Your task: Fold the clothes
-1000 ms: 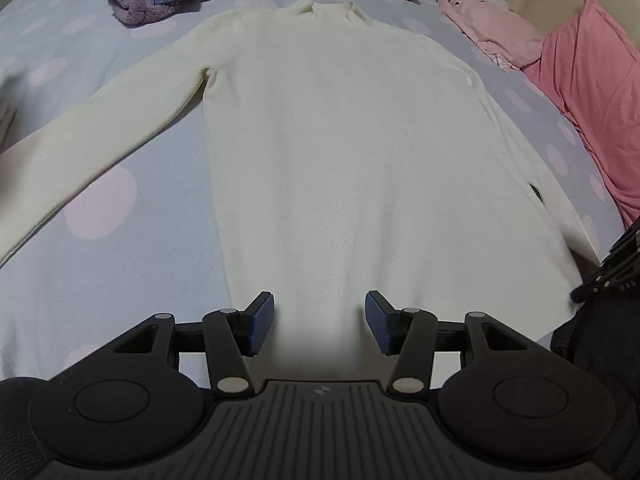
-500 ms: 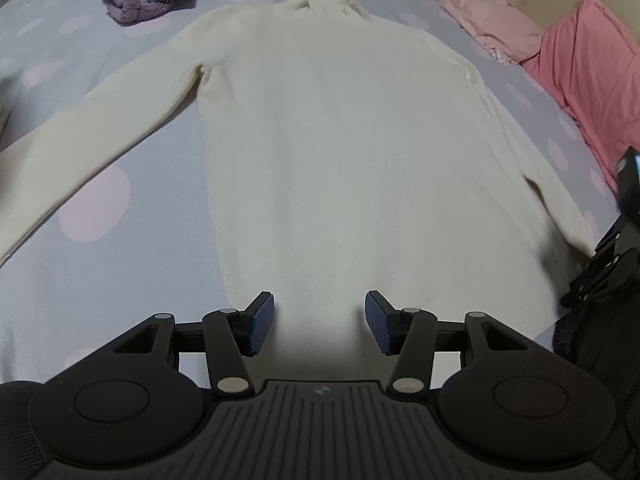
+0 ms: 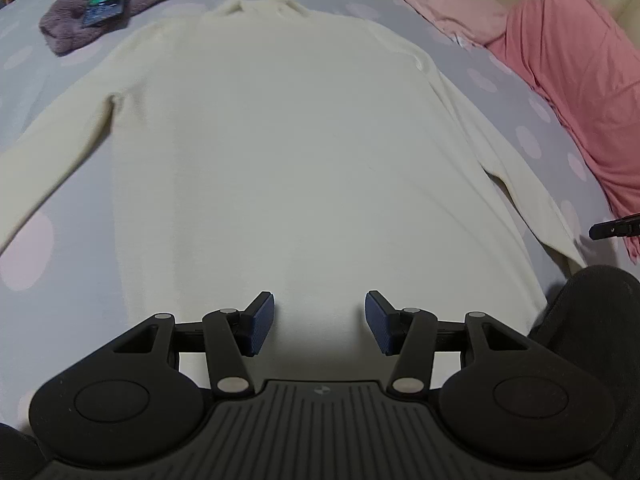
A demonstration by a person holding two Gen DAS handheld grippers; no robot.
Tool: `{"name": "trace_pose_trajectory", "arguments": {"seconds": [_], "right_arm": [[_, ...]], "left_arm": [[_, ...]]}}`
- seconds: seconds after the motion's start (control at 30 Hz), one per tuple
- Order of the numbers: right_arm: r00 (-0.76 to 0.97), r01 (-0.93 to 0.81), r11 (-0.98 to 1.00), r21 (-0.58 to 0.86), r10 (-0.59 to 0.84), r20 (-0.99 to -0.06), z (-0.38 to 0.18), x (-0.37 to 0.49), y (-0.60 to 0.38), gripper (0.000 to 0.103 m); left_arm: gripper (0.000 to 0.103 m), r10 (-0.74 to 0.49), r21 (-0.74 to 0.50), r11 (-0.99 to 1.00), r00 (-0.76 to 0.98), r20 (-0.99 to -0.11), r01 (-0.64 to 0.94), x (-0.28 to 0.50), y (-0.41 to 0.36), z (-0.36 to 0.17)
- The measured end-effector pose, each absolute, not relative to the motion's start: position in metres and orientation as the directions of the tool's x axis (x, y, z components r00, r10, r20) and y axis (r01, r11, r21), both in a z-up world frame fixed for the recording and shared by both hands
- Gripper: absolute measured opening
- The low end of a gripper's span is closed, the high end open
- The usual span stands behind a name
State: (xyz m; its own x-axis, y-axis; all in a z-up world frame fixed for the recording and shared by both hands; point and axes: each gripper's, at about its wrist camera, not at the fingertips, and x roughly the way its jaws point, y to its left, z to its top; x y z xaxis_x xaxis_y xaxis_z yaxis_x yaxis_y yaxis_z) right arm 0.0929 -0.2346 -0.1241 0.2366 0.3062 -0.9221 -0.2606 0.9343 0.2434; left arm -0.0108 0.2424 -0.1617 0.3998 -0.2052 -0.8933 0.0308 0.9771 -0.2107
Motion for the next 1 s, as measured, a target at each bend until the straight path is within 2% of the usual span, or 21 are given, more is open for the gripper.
{"name": "trace_pose_trajectory", "arguments": {"seconds": [0.2, 0.27, 0.3, 0.47, 0.7, 1.0], "right_arm": [[0.188, -0.258, 0.910, 0.325, 0.377, -0.907, -0.160, 0.090, -0.241, 0.036], [0.169, -0.267, 0.898, 0.350, 0.401, -0.900, -0.171, 0.102, -0.237, 0.005], [0.163, -0.281, 0.891, 0.357, 0.411, -0.897, -0.174, 0.108, -0.235, 0.003], [0.209, -0.306, 0.895, 0.324, 0.395, -0.894, -0.157, 0.113, -0.247, 0.003], [0.373, -0.247, 0.966, 0.078, 0.170, -0.912, -0.103, 0.146, -0.293, 0.003], [0.413, -0.245, 0.965, -0.088, 0.022, -0.911, -0.107, 0.194, -0.294, 0.003]], "left_arm": [[0.048, -0.202, -0.200, 0.979, 0.374, -0.905, 0.044, -0.005, 0.226, -0.166], [0.048, -0.198, -0.195, 0.980, 0.367, -0.909, 0.045, -0.003, 0.223, -0.167], [0.048, -0.196, -0.193, 0.980, 0.363, -0.911, 0.045, -0.003, 0.222, -0.167], [0.048, -0.188, -0.185, 0.982, 0.353, -0.916, 0.044, 0.001, 0.220, -0.169], [0.048, -0.198, -0.191, 0.980, 0.350, -0.916, 0.056, 0.002, 0.217, -0.169], [0.048, -0.204, -0.194, 0.979, 0.335, -0.920, 0.061, -0.001, 0.219, -0.169]]}}
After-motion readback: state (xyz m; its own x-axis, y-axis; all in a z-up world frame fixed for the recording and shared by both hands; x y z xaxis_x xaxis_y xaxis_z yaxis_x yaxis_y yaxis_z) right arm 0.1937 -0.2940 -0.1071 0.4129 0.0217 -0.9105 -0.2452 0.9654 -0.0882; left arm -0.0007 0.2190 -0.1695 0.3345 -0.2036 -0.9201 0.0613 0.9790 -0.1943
